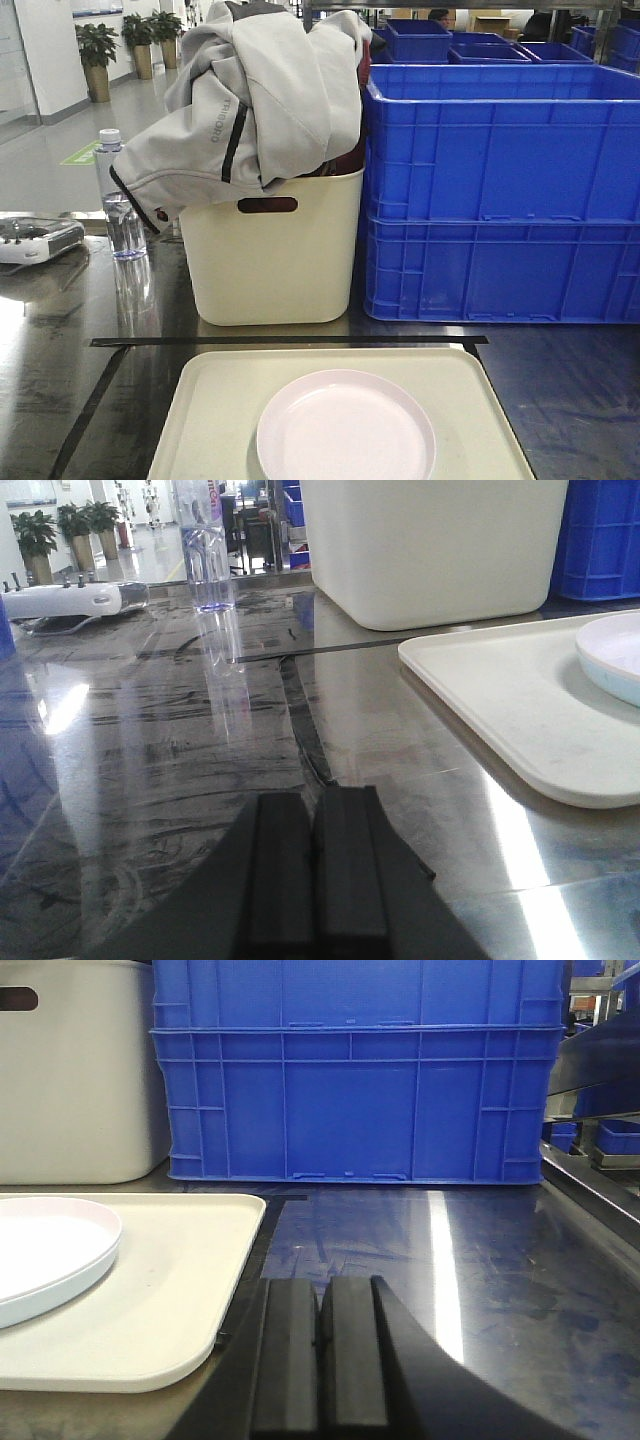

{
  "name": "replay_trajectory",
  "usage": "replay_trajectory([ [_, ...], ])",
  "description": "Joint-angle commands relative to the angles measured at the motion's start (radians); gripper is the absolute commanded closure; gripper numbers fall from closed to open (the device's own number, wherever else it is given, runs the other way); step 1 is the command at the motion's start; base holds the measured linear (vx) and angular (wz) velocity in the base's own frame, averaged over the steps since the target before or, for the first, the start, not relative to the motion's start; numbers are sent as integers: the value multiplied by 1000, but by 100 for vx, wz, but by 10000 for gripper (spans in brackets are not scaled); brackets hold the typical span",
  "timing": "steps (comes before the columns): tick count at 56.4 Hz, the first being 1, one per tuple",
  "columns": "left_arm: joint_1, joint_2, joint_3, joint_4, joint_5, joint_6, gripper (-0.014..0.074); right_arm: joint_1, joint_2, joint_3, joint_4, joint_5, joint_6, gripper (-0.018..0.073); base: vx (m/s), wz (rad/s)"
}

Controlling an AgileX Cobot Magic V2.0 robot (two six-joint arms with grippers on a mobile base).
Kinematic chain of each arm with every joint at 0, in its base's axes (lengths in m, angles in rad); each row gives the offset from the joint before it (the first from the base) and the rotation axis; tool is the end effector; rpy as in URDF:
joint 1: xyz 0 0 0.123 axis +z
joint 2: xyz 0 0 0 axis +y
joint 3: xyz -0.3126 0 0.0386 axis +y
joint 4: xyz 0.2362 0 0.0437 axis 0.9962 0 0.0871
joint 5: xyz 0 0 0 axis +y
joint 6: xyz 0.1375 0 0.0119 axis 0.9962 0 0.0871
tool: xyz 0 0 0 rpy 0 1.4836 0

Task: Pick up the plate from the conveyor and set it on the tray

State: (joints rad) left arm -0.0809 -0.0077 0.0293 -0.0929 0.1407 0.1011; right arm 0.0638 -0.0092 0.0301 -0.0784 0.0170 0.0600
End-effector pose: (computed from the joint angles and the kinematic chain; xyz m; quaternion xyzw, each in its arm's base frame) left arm 0.0615 -0.0068 0.1874 0.0374 0.7320 -0.0292 0.6797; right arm 0.0619 0.0038 0.2042 -0.0278 0.6889 0.0160 0.7242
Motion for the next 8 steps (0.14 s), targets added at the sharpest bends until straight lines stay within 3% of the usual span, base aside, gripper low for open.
replay_trajectory([
  [1, 2, -8, 20, -1, -81, -9, 594, -4, -14, 15, -9, -80, -4, 568, 0, 0],
  [8, 2, -8, 20, -1, -81, -9, 594, -4, -14, 15, -9, -80, -4, 568, 0, 0],
])
